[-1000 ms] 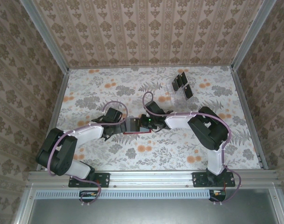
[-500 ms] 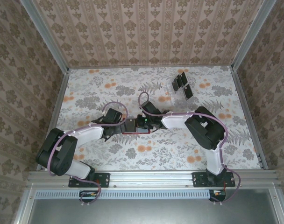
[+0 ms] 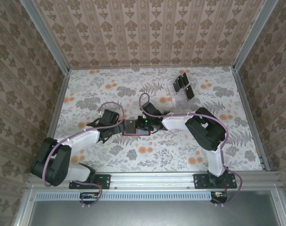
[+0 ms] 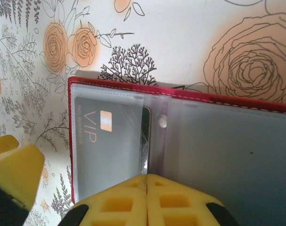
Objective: Put the credit cards into the card holder
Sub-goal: Insert the credit card into the card slot.
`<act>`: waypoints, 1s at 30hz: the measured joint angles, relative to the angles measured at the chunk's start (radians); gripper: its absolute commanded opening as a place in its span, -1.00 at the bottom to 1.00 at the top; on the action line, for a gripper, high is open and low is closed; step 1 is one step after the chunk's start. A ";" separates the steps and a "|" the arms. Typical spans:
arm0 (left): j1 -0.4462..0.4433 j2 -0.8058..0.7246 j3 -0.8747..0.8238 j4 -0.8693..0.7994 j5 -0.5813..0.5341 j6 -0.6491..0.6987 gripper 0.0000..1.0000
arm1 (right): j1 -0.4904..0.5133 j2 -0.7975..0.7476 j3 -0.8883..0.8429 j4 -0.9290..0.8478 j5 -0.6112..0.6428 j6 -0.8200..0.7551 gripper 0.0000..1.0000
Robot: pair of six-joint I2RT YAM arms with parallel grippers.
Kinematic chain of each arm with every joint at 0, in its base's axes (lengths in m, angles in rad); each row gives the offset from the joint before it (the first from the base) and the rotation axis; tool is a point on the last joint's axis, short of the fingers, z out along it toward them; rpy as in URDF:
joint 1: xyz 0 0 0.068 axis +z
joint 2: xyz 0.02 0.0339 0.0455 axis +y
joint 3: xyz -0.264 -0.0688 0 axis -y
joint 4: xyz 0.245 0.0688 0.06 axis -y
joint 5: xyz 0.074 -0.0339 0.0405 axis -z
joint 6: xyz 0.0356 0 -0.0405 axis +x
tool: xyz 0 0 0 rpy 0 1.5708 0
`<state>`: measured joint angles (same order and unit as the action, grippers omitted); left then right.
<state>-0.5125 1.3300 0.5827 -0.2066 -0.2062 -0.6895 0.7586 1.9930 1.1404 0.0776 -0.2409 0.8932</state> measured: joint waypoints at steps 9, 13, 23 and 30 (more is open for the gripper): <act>0.003 -0.010 0.000 -0.011 0.009 -0.014 1.00 | 0.002 0.016 0.013 0.010 -0.021 0.014 -0.79; 0.003 -0.010 0.000 -0.012 0.018 -0.014 1.00 | 0.006 0.019 0.019 0.024 -0.041 0.024 -0.63; 0.003 -0.032 0.001 -0.024 0.060 -0.005 1.00 | -0.003 -0.201 0.016 -0.077 -0.022 -0.049 0.11; 0.004 -0.032 0.003 0.013 0.107 0.011 1.00 | -0.008 -0.303 0.058 -0.301 0.156 -0.190 0.23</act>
<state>-0.5083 1.2984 0.5854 -0.1936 -0.0990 -0.6785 0.7506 1.6901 1.1984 -0.2230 -0.0853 0.7033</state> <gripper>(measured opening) 0.997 0.607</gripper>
